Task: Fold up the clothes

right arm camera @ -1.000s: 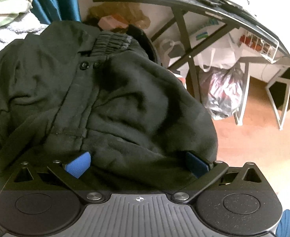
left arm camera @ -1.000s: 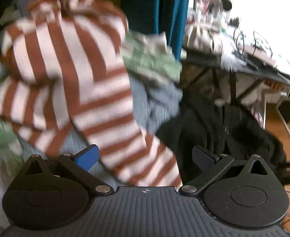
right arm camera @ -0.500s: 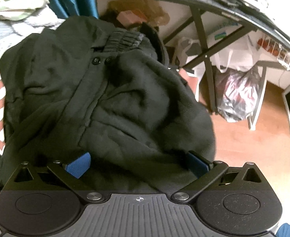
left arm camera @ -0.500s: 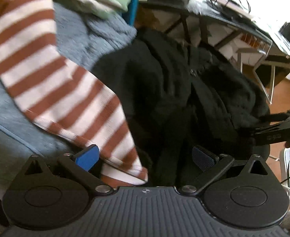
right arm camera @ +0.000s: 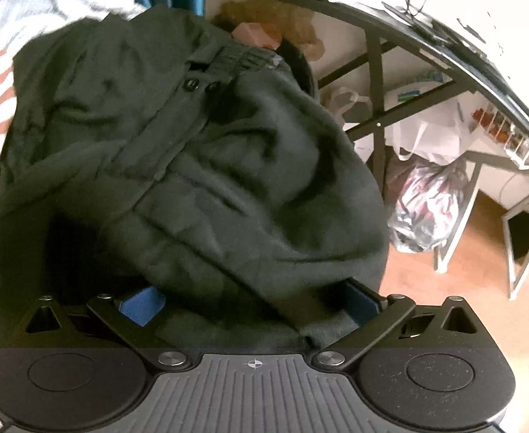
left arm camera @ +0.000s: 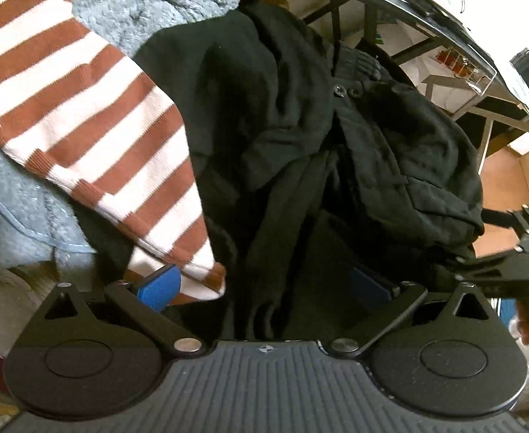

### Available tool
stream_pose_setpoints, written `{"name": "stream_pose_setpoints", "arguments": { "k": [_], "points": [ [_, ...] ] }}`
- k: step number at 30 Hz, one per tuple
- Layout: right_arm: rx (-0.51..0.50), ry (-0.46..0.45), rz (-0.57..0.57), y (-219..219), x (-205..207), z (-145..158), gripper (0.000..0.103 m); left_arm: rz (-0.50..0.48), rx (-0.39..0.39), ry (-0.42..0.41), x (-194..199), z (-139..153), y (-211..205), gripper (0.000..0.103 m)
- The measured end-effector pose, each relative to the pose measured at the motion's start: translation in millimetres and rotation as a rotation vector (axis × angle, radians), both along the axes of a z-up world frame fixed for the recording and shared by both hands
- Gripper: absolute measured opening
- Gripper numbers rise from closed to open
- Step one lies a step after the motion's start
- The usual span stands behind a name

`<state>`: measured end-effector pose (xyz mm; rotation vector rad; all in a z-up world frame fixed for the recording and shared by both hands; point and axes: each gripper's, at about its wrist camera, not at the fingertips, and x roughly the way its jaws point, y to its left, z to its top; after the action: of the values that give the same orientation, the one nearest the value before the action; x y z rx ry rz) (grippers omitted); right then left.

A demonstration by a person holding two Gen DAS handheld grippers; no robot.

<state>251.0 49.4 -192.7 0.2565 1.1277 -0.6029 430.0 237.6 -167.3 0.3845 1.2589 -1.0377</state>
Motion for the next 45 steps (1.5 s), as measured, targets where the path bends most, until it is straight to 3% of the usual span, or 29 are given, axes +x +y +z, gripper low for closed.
{"name": "stream_pose_setpoints", "arguments": {
  "k": [2,4,7,14,17,19,21,23,24,25,26,27,28,30,36,40,42,45],
  "points": [
    [0.036,-0.041,-0.049,-13,-1,7,0.076,-0.012,0.003,-0.007,-3,0,-1,0.102],
    [0.061,-0.098,-0.113,-29,-5,17,0.046,-0.019,-0.002,0.003,-6,0,-1,0.102],
    [0.082,-0.205,-0.206,-50,-19,34,0.03,-0.043,-0.02,0.042,-14,-4,-1,0.102],
    [0.09,-0.2,-0.245,-59,-29,30,0.028,-0.201,-0.062,0.098,-52,-10,-11,0.102],
    [0.084,-0.171,-0.242,-56,-27,23,0.037,-0.314,-0.023,0.053,-76,-16,-17,0.102],
    [0.081,-0.151,-0.241,-54,-26,19,0.054,-0.367,0.001,-0.001,-87,-20,-20,0.102],
    [0.077,-0.132,-0.239,-51,-26,14,0.06,-0.391,0.015,-0.042,-92,-22,-22,0.102],
    [0.084,-0.126,-0.234,-50,-26,13,0.06,-0.39,0.012,-0.027,-87,-21,-23,0.101],
    [0.094,-0.131,-0.231,-51,-27,14,0.057,-0.386,0.008,-0.011,-84,-20,-24,0.094],
    [0.103,-0.135,-0.227,-51,-28,15,0.042,-0.383,0.004,0.004,-80,-18,-25,0.077],
    [0.113,-0.139,-0.223,-51,-29,16,0.037,-0.379,0.0,0.019,-77,-17,-25,0.065],
    [0.122,-0.143,-0.219,-52,-30,18,0.03,-0.375,-0.004,0.034,-73,-16,-26,0.039],
    [0.131,-0.147,-0.216,-52,-30,19,0.022,-0.363,-0.021,0.038,-69,-11,-25,0.027],
    [0.169,-0.204,-0.222,-53,-34,32,0.017,-0.327,-0.075,0.029,-59,3,-19,0.015],
    [0.231,-0.417,-0.194,-52,-37,88,0.012,-0.076,-0.221,0.019,-8,45,6,0.013],
    [0.243,-0.567,-0.159,-49,-28,123,0.012,0.062,-0.305,-0.034,24,72,30,0.012],
    [0.255,-0.595,-0.15,-49,-20,128,0.012,0.115,-0.332,-0.069,38,82,39,0.008],
    [0.231,-0.545,-0.136,-52,-8,118,0.014,0.189,-0.343,-0.107,57,85,46,0.006]
  ]
}}
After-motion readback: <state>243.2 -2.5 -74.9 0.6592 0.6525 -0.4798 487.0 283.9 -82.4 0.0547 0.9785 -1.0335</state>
